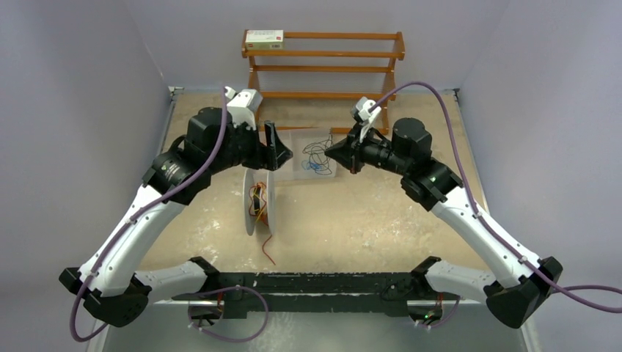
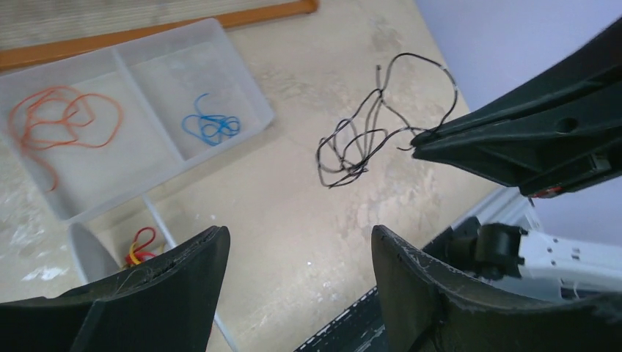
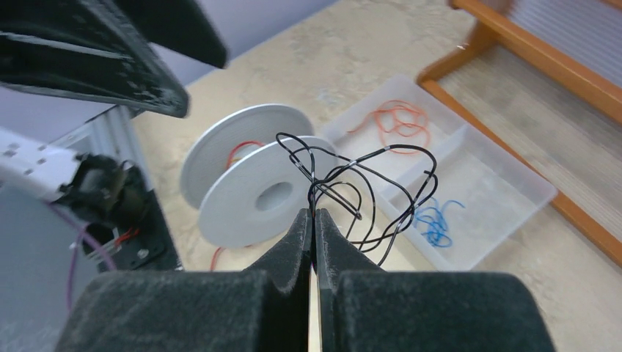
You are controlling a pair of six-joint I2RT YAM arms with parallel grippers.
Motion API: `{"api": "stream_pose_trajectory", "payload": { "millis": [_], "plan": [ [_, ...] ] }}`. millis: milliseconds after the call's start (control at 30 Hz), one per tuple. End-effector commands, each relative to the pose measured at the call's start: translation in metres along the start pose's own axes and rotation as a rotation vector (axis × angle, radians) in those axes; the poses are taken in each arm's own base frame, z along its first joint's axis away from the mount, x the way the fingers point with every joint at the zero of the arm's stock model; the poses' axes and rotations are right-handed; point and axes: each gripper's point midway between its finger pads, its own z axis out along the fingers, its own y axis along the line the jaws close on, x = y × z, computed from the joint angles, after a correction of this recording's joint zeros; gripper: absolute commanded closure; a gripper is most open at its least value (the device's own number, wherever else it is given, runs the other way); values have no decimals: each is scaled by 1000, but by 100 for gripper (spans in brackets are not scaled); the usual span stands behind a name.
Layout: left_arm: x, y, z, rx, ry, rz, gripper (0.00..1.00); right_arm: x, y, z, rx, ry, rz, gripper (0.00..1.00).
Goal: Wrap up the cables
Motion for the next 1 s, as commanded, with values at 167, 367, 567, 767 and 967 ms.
{"api": "stream_pose_trajectory", "payload": {
  "millis": [167,367,567,767,967],
  "plan": [
    [0,-58,-3,354,78,195,33,-9,60,-21,-321,-8,-69,100],
    [11,-70,4,418,135,214,41,-1,63,-19,-347,27,-63,100],
    [29,-78,0,437,174,262,45,3,64,-17,-359,43,-53,100],
    [38,-77,2,430,191,273,58,3,70,-15,-388,50,-54,100],
    [35,-76,-1,422,177,280,77,4,75,-16,-406,55,-54,100]
  ]
}}
